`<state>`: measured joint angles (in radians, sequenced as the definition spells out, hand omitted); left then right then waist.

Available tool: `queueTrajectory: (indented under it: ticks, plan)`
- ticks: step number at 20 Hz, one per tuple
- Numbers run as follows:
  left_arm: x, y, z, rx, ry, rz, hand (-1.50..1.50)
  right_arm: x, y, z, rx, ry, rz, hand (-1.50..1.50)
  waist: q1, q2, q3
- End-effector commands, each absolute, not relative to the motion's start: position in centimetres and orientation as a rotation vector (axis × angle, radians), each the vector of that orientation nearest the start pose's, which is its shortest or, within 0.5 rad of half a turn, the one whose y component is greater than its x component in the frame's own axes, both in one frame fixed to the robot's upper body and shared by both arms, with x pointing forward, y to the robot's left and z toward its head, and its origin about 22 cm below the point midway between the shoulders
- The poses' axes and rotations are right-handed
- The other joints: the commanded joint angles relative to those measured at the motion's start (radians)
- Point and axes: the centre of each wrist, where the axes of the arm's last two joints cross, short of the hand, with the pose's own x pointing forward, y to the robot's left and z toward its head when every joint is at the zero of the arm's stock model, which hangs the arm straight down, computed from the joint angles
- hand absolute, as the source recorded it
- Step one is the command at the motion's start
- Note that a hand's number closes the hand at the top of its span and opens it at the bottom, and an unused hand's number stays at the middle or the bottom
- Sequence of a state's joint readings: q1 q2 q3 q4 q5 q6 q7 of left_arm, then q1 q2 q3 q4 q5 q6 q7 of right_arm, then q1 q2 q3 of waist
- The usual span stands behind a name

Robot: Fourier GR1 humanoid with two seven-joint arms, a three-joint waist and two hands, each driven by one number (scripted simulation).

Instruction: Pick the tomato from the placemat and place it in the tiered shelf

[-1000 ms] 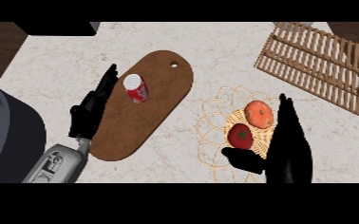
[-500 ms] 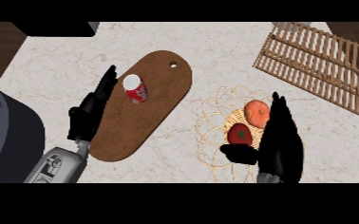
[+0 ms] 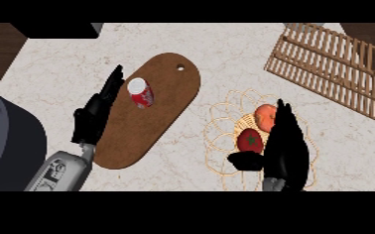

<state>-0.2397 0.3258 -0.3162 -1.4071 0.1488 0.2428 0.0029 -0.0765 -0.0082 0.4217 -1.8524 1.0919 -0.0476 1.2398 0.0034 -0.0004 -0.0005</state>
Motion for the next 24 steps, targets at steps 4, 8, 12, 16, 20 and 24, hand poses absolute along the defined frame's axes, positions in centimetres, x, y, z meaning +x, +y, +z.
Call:
queueTrajectory:
  ticks: [4, 8, 12, 16, 20, 24]
  plan:
    - [28.0, 23.0, 1.2, 0.092, -1.565, -0.271, 0.00, 23.4, -12.1, 6.6, -0.988, -0.669, 0.230, -1.50, 0.005, 0.002, 0.000]
    - [27.7, 21.4, -0.1, 0.108, -1.578, -0.258, 0.00, 23.0, -12.2, 6.7, -0.995, -0.663, 0.247, -1.50, -0.003, 0.001, 0.000]
    - [28.4, 22.6, 2.0, 0.082, -1.578, -0.250, 0.00, 24.4, -11.5, 5.4, -1.002, -0.639, 0.237, -1.50, 0.009, 0.001, 0.000]
    - [28.5, 22.3, 2.3, 0.121, -1.575, -0.258, 0.00, 22.3, -11.4, 5.4, -0.977, -0.655, 0.242, -1.50, -0.002, -0.002, 0.001]
    - [29.2, 22.4, 1.3, 0.112, -1.569, -0.256, 0.00, 23.6, -12.6, 2.9, -0.969, -0.655, 0.249, -1.50, -0.004, 0.002, 0.001]
    - [27.7, 21.2, 1.3, 0.108, -1.580, -0.248, 0.00, 23.3, -12.4, 2.4, -0.952, -0.637, 0.234, -1.50, 0.001, 0.000, 0.001]
